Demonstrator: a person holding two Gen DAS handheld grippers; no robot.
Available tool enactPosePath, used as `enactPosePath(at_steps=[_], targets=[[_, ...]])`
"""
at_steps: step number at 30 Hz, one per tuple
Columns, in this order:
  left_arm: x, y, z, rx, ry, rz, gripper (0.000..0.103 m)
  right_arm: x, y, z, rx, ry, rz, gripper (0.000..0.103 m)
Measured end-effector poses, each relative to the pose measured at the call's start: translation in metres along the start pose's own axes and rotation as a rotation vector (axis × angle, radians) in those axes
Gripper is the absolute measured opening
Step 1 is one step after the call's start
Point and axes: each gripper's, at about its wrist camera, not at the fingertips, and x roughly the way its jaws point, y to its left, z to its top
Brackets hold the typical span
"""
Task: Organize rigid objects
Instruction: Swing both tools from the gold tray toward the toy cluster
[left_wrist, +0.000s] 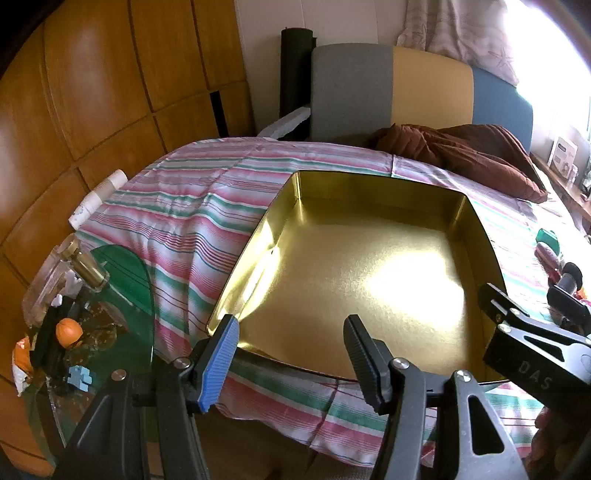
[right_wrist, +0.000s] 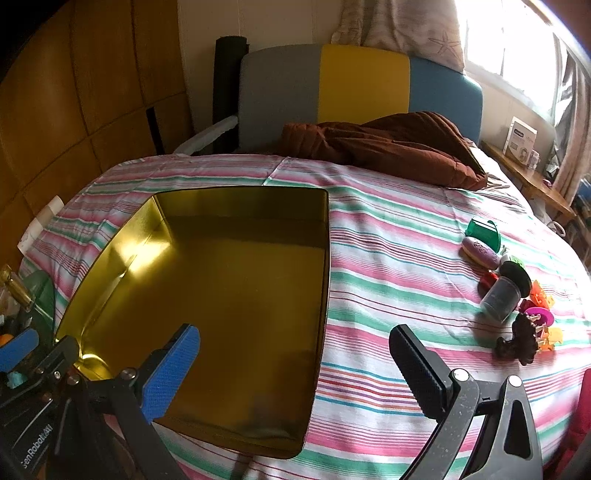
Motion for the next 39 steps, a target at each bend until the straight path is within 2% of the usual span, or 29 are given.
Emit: enactPosePath(at_steps=[9,18,21,25,28,35,38,39], targets=[[0.000,-0.002,-0.002,0.003,0.007,-0.007,0.060,-0.003,-0.005,-0.001,0.008,-0.006,-0.009,0.103],[0.003,-0.013,-0.008,0.026,0.035,-0.072,0.060,-0.008,-0.034,-0.005,0.051,-0.004,-0.046,0.103],[0.003,-0.018,-0.011,0.037,0.045,-0.136,0.060,-0.011,-0.047,-0.006,0.067,-0.008,-0.055,0.103],[0.000,-0.026,-0.017,0.046,0.056,-0.303,0.060,-0.013,-0.067,-0.009,0.079,-0.010,-0.071,0.103],[-0.003,-0.034,-0.021,0.068,0.063,-0.364,0.060,-0.013,-0.088,-0.013,0.089,-0.001,-0.089,0.103],[-0.011,-0.064,-0.024,0.111,0.082,-0.522,0.060,-0.015,-0.167,-0.024,0.208,0.050,-0.153,0.103],[-0.015,-0.076,-0.023,0.124,0.101,-0.660,0.060,-0.022,-0.203,-0.023,0.250,0.062,-0.174,0.103],[-0.014,-0.078,-0.022,0.129,0.115,-0.683,0.060,-0.025,-0.220,-0.022,0.268,0.065,-0.174,0.103]])
